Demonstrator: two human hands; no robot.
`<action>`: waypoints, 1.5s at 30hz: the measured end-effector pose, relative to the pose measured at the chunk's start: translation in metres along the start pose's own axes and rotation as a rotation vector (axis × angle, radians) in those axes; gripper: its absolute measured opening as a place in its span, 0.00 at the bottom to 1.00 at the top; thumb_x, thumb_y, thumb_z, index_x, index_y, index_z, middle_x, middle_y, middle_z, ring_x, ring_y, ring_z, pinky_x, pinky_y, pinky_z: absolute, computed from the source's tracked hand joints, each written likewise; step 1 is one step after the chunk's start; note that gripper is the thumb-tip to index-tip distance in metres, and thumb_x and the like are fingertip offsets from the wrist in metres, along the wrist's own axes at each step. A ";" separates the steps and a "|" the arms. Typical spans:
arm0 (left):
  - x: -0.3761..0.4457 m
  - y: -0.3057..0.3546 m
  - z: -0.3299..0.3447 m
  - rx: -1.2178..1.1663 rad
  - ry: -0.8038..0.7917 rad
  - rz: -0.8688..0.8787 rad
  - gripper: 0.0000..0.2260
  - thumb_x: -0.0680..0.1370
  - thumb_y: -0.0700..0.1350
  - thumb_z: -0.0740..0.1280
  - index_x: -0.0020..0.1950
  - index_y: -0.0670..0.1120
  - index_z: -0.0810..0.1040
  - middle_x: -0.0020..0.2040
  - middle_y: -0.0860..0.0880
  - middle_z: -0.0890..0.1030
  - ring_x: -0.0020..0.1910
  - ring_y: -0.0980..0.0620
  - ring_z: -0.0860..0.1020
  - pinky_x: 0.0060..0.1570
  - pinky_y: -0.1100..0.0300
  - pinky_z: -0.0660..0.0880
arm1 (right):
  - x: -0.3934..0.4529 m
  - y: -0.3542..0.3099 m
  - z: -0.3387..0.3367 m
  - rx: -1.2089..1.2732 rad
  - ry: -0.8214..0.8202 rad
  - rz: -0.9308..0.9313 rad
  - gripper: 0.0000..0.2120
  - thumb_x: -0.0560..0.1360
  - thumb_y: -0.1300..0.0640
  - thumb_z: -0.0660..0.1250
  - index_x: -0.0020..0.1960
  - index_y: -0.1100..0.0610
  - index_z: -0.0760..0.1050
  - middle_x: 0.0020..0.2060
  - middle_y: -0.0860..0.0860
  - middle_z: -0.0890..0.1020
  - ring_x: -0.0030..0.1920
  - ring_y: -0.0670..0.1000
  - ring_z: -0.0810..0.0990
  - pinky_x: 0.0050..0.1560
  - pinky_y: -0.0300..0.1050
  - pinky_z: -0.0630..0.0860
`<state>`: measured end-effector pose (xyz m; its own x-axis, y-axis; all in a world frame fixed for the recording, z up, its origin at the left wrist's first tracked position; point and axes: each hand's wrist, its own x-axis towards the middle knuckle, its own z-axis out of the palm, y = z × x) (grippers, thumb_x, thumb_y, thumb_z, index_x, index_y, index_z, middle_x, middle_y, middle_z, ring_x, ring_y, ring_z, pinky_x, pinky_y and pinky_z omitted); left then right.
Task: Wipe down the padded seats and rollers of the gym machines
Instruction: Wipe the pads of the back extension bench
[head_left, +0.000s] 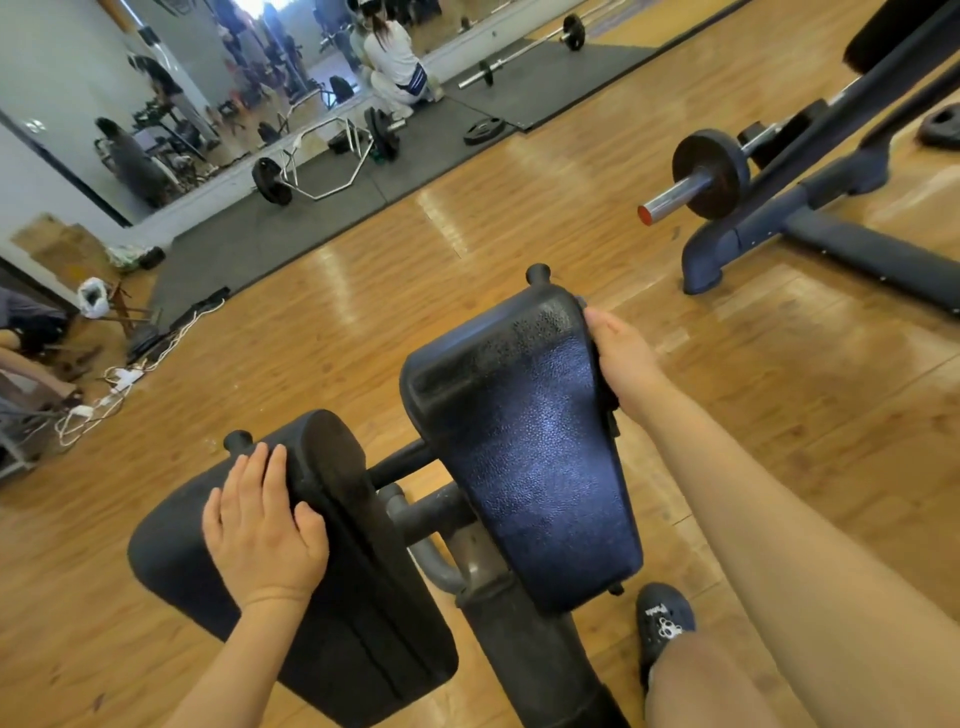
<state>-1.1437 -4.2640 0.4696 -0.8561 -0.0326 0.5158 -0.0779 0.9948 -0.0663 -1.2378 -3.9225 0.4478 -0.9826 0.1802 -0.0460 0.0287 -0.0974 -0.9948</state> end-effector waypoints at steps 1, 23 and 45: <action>0.000 0.000 0.000 0.002 -0.003 0.002 0.28 0.72 0.48 0.51 0.67 0.35 0.70 0.66 0.36 0.72 0.67 0.37 0.67 0.68 0.43 0.57 | -0.011 0.015 -0.002 -0.006 -0.021 0.048 0.15 0.82 0.52 0.52 0.54 0.53 0.77 0.47 0.48 0.80 0.47 0.45 0.77 0.47 0.39 0.72; -0.001 0.000 -0.002 -0.012 -0.010 -0.015 0.28 0.72 0.48 0.52 0.67 0.37 0.71 0.67 0.37 0.72 0.68 0.38 0.67 0.69 0.45 0.55 | -0.035 -0.021 0.005 0.028 0.172 -0.302 0.14 0.81 0.60 0.53 0.60 0.58 0.75 0.56 0.52 0.79 0.58 0.45 0.75 0.60 0.34 0.68; -0.003 -0.014 0.005 -0.086 0.026 0.083 0.25 0.74 0.48 0.54 0.68 0.40 0.70 0.67 0.40 0.73 0.67 0.43 0.68 0.68 0.46 0.58 | -0.043 -0.056 0.082 -1.009 -0.079 -0.573 0.15 0.77 0.67 0.59 0.63 0.59 0.73 0.65 0.53 0.73 0.70 0.55 0.63 0.70 0.47 0.56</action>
<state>-1.1429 -4.2779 0.4651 -0.8443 0.0517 0.5333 0.0378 0.9986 -0.0370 -1.2126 -4.0046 0.5130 -0.9066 -0.1200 0.4046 -0.3256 0.8088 -0.4897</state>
